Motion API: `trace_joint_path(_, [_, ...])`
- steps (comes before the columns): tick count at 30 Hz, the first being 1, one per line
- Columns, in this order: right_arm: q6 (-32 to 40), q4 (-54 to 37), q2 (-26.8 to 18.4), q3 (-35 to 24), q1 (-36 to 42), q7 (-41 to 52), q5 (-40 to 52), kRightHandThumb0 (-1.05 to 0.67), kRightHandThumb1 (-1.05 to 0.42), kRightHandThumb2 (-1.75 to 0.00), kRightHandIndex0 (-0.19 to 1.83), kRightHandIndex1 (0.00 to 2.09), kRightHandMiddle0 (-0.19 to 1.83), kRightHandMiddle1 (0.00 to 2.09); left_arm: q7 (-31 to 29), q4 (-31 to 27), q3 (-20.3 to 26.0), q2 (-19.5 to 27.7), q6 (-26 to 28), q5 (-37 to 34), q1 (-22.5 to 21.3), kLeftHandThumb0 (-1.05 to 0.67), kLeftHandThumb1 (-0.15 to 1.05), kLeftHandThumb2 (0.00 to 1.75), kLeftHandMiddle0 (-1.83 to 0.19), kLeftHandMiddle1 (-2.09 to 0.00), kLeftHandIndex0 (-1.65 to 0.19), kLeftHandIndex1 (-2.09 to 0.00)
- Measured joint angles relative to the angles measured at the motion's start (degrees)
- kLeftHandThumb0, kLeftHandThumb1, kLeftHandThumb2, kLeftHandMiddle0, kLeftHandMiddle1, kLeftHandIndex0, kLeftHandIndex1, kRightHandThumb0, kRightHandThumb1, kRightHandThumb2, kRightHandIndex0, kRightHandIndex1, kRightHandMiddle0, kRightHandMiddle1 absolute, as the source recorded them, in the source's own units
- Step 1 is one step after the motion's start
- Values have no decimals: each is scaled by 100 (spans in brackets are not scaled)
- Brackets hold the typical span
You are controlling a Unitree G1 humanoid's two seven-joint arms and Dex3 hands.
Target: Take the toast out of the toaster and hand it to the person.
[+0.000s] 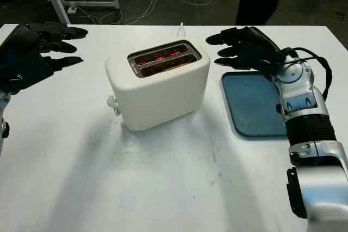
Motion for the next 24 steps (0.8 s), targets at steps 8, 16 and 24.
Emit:
trace_joint_path(8, [-10, 0, -1, 4, 0, 0, -9, -27, -92, -8, 76, 0, 69, 0, 0, 11, 0, 0, -5, -3, 0, -31, 92, 2, -58, -52, -72, 0])
trace_joint_path(16, [-11, 0, -1, 4, 0, 9, -8, -28, -92, -9, 76, 0, 69, 0, -1, 1, 0, 1, 20, 2, 0, -33, 92, 2, -59, -52, -72, -1])
trace_joint_path(24, [-60, 11, -2, 10, 0, 9, -23, -27, -92, -8, 76, 0, 69, 0, -4, -8, 0, 0, 41, -1, 0, -31, 92, 2, -58, -51, -71, 0])
